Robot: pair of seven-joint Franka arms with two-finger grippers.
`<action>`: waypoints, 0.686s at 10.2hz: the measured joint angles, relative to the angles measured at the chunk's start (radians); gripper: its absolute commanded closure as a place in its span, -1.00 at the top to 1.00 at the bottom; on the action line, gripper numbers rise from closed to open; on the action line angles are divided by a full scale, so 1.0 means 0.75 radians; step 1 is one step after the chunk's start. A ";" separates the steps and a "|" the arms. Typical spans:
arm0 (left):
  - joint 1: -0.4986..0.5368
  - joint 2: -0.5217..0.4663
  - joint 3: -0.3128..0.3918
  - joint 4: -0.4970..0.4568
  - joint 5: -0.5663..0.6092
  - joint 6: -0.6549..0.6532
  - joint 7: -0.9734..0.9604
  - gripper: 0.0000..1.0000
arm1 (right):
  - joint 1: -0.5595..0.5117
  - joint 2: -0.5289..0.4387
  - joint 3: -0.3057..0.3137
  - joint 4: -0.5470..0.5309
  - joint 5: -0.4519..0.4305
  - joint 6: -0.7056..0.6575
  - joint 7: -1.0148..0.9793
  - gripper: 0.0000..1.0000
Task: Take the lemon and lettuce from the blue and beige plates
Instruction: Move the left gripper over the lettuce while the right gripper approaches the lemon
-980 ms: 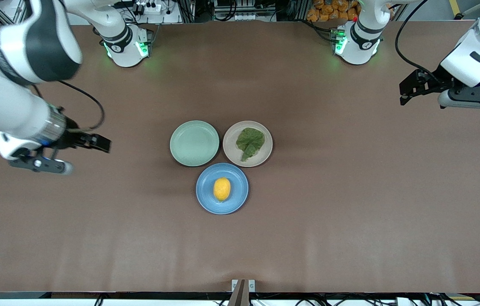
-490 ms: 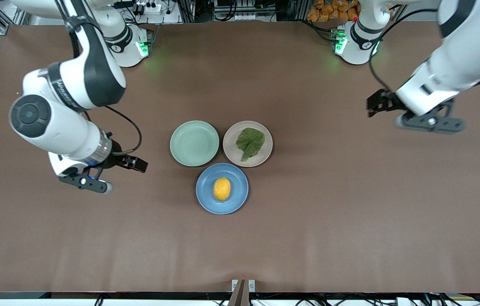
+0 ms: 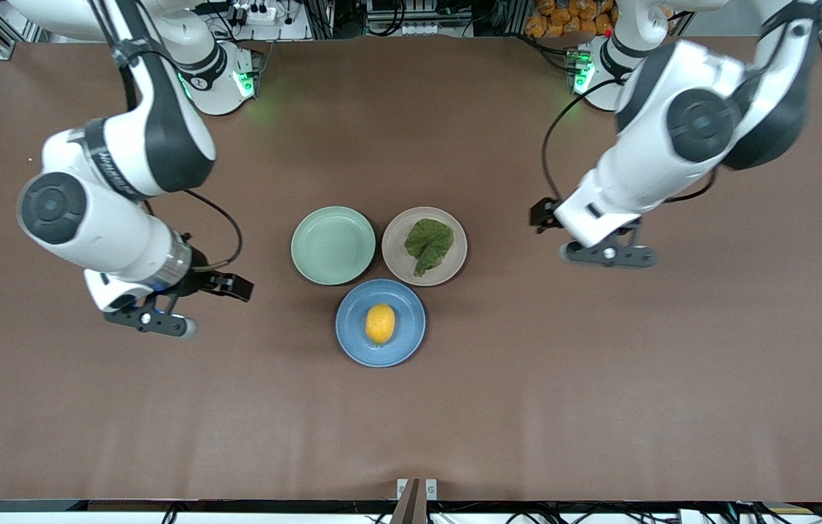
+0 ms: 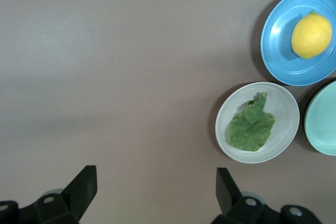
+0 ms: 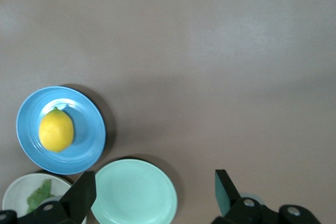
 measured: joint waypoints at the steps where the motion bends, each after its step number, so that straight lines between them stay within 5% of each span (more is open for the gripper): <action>1: -0.043 0.052 0.000 0.000 0.000 0.050 -0.051 1.00 | -0.029 -0.034 0.001 -0.021 0.000 -0.023 -0.065 1.00; 7: -0.288 0.328 0.002 0.003 0.000 0.259 -0.360 1.00 | -0.036 -0.083 0.017 -0.071 0.001 -0.050 -0.068 1.00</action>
